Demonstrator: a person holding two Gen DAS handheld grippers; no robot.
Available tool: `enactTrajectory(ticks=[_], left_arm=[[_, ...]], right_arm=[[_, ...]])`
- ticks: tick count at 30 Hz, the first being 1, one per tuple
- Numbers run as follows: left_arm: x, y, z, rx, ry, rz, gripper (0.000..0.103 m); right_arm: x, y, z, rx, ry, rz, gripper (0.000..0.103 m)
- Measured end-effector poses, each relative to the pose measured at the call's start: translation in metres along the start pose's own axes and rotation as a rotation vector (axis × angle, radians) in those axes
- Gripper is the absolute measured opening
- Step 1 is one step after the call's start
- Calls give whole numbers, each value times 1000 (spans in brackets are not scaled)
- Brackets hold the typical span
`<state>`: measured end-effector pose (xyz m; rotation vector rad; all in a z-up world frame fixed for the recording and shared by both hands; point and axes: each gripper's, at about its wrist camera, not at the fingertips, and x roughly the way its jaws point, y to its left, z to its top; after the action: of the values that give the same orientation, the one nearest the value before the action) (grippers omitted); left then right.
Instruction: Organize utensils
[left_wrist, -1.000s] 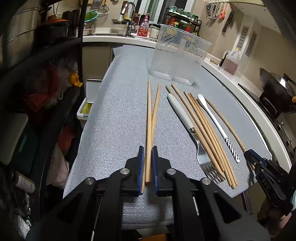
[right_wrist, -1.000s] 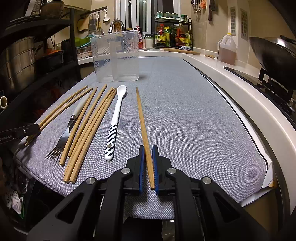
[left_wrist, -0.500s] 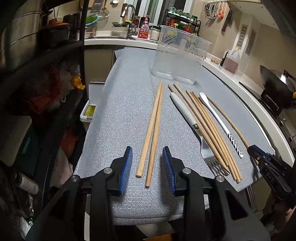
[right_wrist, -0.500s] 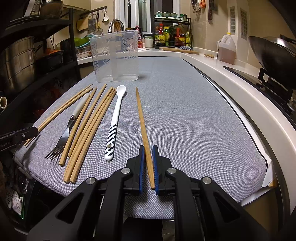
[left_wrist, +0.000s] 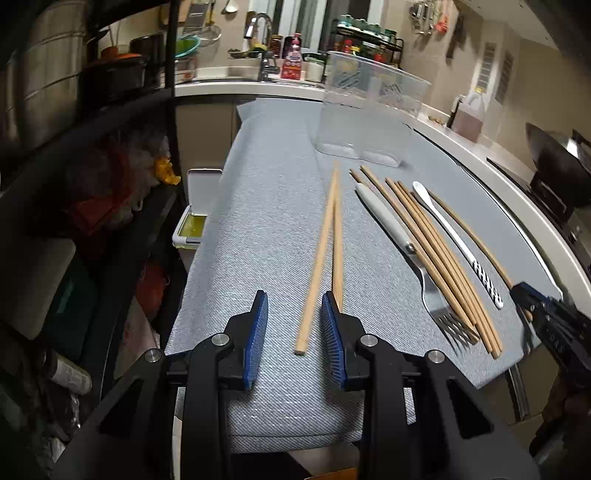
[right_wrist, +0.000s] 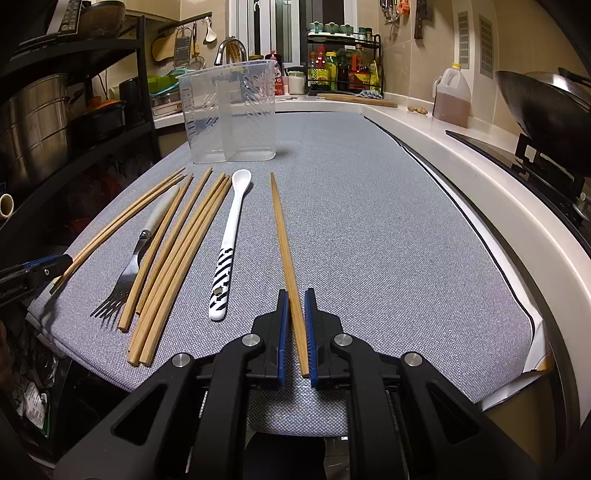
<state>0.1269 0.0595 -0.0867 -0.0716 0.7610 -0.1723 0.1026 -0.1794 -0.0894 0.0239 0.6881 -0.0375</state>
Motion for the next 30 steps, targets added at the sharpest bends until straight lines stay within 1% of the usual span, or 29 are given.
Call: enactTrajectory(ticks=[4,7,9,12,13,14,15,16,18,20,25,30], left_arm=[[-3,-7,-3,28,-5,-17,30],[-1,-6,-1,21,-9,-21,30],[2,-5,0,20,-17,-23,26],[3,-6,-4,52,-59,-14,22],[3,-7,-6,58,-70,-11,18],[2,-6,-9,65,-88,-11,10],[2,-5,-11,66,-102,-12,8],[1,-5,-12,62,-108,-22,7],[-1,-3,-12,41,-105,-36,6],[-5,-5,-12,39,-107,-32,6],[-30,-11,-3,51,-153,-42,6],[-60,-22,15,90,-228,-48,6]], right_arm=[[0,0,0,-1,-1,0,10],[1,-1,-1,-8,-8,-2,10],[2,-1,-2,-12,-22,-1,11],[2,-2,-7,-13,-67,15,12],[2,-3,-10,-19,-88,20,12],[1,-2,-13,-32,-106,19,12],[0,-1,-15,-53,-128,14,12],[0,1,-17,-69,-143,10,9],[-2,4,-18,-87,-150,11,8],[-4,3,-16,-77,-134,23,7],[-23,6,-6,-76,-163,28,7],[-47,8,10,-70,-206,30,7]])
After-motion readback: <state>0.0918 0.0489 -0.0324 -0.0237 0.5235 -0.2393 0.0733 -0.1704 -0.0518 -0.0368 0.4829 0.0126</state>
